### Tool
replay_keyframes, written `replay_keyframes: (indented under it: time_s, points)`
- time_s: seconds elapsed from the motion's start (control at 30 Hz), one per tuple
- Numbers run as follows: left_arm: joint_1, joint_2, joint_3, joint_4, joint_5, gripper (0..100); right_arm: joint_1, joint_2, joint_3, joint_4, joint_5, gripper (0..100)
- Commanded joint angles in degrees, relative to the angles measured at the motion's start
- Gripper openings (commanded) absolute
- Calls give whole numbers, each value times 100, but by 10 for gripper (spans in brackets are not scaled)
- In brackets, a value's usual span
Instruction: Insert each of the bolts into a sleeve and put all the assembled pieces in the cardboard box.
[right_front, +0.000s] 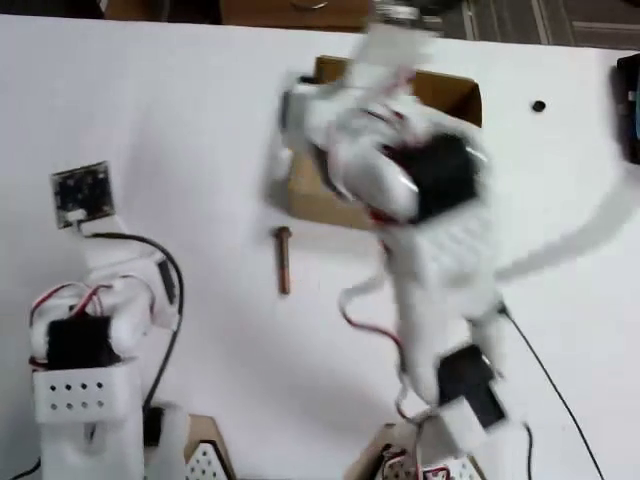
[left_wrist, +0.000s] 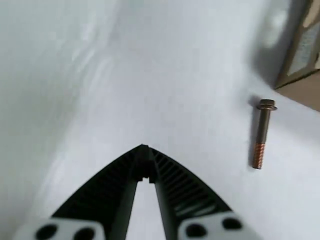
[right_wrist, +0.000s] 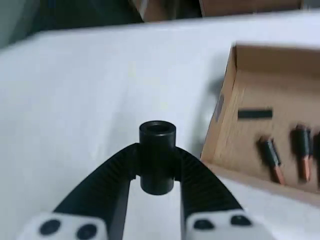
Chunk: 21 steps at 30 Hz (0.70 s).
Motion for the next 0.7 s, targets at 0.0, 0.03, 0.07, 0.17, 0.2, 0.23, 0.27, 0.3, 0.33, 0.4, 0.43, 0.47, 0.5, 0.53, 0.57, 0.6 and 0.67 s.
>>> replay_keyframes:
  time_s: [0.0, 0.03, 0.07, 0.17, 0.2, 0.23, 0.27, 0.3, 0.33, 0.4, 0.43, 0.47, 0.5, 0.53, 0.57, 0.6, 0.67]
  points:
    - [651, 9, -136, -229, 229, 22, 224, -1191, -264, -13, 299, 20]
    - [818, 9, -119, -308, 299, 22, 286, -1411, -264, -13, 413, 20]
    - [976, 9, -119, -378, 369, 22, 338, -1631, -264, -22, 510, 20]
    - [1451, 18, -136, -501, 563, 22, 523, -2211, -255, -22, 730, 20]
    - [1600, 70, -145, -510, 633, 22, 593, -2378, -255, -22, 774, 20]
    - [1758, 167, -163, -510, 703, 22, 681, -2527, -246, -22, 818, 20]
    - [1890, 299, -189, -510, 800, 22, 769, -2659, -246, -22, 870, 20]
    - [2013, 466, -233, -510, 897, 22, 875, -2791, -229, -22, 923, 20]
    - [2127, 659, -286, -510, 985, 22, 980, -2905, -220, -22, 985, 20]
    - [2330, 1099, -532, -510, 1125, 22, 1226, -3090, -211, -22, 1020, 20]
    - [2418, 1327, -673, -510, 1178, 22, 1349, -3152, -211, -22, 1020, 20]
    - [2505, 1574, -840, -510, 1248, 22, 1464, -3222, -211, -22, 1020, 20]
    - [2576, 1837, -1033, -510, 1327, 22, 1578, -3275, -211, -22, 1029, 20]
    - [2646, 2110, -1209, -510, 1380, 22, 1666, -3319, -211, -22, 1029, 20]
    - [2716, 2374, -1411, -510, 1433, 22, 1745, -3354, -211, -13, 1037, 20]
    - [2787, 2646, -1622, -510, 1503, 22, 1798, -3389, -202, -4, 1081, 20]
    - [2884, 3226, -2035, -510, 1591, 22, 1868, -3433, -202, 13, 1134, 20]
